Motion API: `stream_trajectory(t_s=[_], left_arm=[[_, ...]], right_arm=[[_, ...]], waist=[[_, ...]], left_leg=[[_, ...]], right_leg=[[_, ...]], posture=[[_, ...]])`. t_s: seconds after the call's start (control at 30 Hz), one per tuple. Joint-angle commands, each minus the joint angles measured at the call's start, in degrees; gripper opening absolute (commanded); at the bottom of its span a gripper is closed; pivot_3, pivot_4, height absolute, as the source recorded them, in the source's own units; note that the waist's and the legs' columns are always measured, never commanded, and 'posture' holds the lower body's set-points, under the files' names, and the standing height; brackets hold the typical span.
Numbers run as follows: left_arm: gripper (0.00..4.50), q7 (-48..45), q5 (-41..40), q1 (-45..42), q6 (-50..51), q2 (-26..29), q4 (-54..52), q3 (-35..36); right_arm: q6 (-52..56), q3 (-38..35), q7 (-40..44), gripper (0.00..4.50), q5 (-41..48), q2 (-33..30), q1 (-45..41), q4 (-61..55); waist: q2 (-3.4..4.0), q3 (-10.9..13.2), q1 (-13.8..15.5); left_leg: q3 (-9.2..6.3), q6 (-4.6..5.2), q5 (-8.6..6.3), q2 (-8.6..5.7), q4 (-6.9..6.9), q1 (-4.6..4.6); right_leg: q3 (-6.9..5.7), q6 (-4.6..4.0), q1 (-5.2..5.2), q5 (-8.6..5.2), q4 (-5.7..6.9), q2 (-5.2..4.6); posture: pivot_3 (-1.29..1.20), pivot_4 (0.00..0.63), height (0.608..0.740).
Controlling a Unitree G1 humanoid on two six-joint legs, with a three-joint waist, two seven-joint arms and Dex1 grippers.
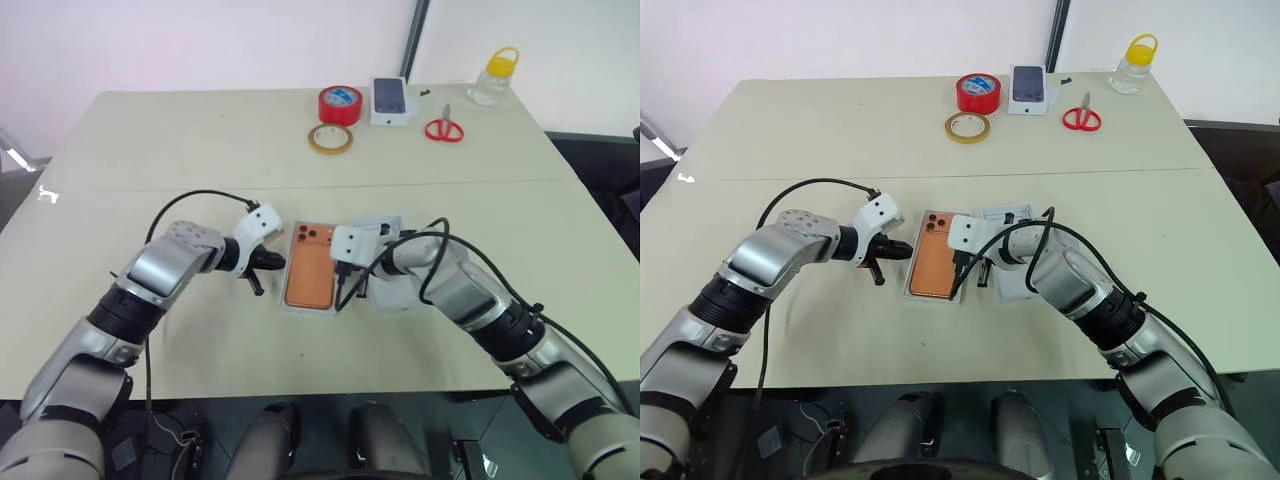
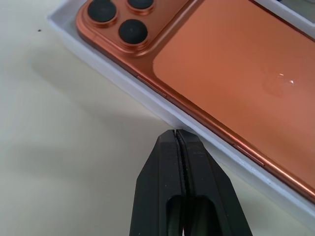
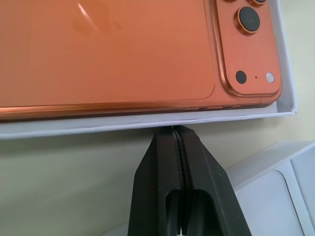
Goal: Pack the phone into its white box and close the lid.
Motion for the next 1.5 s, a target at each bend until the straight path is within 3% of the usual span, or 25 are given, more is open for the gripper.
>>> stream_trajectory(t_s=[0.03,0.43,0.63,1.17,1.43,1.5], left_arm=[[0.06,-2.6,-1.8,-1.4,1.8,-4.9,-4.5,-1.0],[0.06,-1.0,2.4,-3.6,4.6,-19.7,-1.6,-4.1],[0.06,-1.9,3.2,-3.6,5.3,-23.2,-1.1,-4.1],[0.06,-1.2,3.8,-1.4,7.0,-21.8,-2.6,-2.0],[0.06,-4.0,2.7,1.9,5.5,-15.3,-6.2,0.8],[0.0,-4.9,1.3,3.3,5.3,-13.7,-7.7,2.4]], right_arm=[[-0.6,-1.6,1.7,0.0,0.7,-1.1,0.8,-5.2],[3.8,-9.4,6.4,0.0,2.3,-13.8,12.3,-18.0],[4.9,-12.5,6.6,0.0,2.1,-17.6,16.2,-19.8],[4.6,-14.5,7.1,0.0,2.0,-19.7,18.1,-20.0],[6.2,-22.1,10.2,0.0,7.3,-24.3,18.6,-21.9],[7.4,-24.5,11.1,0.54,9.8,-24.8,18.3,-22.2]], waist=[[0.0,0.0,0.1],[0.0,0.0,1.5],[-0.01,0.0,1.4],[-0.01,0.0,1.3],[0.0,0.0,1.0],[0.0,0.0,0.9]], left_leg=[[0.0,0.0,0.0,0.0,0.0,0.0],[-0.01,0.09,-0.05,-0.06,0.1,-0.05],[0.0,0.11,-0.06,-0.06,0.11,-0.05],[0.0,0.11,-0.06,-0.04,0.11,-0.04],[0.0,0.1,-0.06,-0.02,0.1,-0.04],[0.01,0.1,-0.06,0.0,0.09,-0.02]], right_leg=[[0.0,0.0,0.0,0.0,0.0,0.0],[-0.04,0.06,0.09,-0.03,-0.06,-0.07],[-0.05,0.09,0.11,-0.05,-0.07,-0.07],[-0.05,0.09,0.11,-0.05,-0.05,-0.06],[-0.04,0.09,0.08,-0.05,-0.03,-0.05],[-0.04,0.08,0.09,-0.05,-0.03,-0.04]], posture=[[0.0,0.15,0.74],[0.0,0.15,0.74],[0.0,0.15,0.74],[0.0,0.15,0.74],[0.0,0.15,0.74],[0.0,0.15,0.74]])
